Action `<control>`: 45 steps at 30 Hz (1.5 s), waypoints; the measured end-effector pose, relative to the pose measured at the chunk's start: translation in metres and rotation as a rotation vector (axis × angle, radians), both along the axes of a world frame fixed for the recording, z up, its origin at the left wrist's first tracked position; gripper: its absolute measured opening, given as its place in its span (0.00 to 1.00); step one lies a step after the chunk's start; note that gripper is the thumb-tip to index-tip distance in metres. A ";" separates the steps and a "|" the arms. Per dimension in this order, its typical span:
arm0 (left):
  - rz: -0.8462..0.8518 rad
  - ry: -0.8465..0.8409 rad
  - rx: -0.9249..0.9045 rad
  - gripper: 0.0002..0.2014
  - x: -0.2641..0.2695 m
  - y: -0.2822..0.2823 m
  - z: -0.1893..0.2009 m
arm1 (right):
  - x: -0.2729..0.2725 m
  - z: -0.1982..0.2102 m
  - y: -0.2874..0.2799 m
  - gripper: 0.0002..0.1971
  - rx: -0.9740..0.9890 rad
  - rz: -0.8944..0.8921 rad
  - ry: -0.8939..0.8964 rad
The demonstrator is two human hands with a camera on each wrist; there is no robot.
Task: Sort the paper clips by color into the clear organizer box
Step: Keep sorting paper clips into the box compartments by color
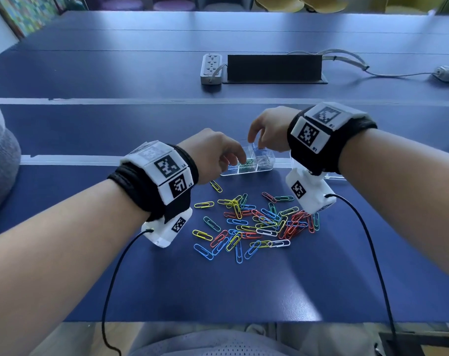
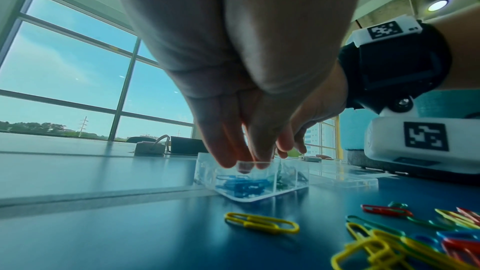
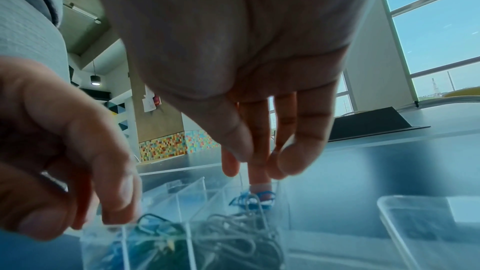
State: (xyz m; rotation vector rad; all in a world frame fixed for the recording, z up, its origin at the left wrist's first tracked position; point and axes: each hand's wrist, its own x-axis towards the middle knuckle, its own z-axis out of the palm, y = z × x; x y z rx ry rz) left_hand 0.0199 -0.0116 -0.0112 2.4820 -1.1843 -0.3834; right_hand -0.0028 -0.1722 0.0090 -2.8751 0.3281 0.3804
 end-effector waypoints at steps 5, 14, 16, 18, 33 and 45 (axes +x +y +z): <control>0.007 -0.031 -0.012 0.17 0.002 0.003 -0.005 | -0.007 0.006 0.001 0.23 0.012 0.012 -0.059; -0.039 -0.098 -0.166 0.12 -0.003 0.011 0.000 | -0.022 0.011 0.002 0.20 0.022 0.046 -0.062; -0.075 -0.108 -0.121 0.09 -0.007 0.015 -0.001 | -0.031 0.011 0.003 0.19 -0.009 0.070 -0.084; -0.097 -0.110 -0.103 0.08 -0.011 0.018 -0.001 | -0.042 0.013 0.008 0.18 -0.035 0.108 -0.109; -0.208 -0.046 0.242 0.08 -0.044 0.016 -0.004 | -0.093 -0.015 0.034 0.09 -0.076 0.198 0.130; -0.261 -0.203 0.298 0.08 -0.053 0.016 -0.005 | -0.095 -0.011 0.019 0.04 0.137 0.144 0.067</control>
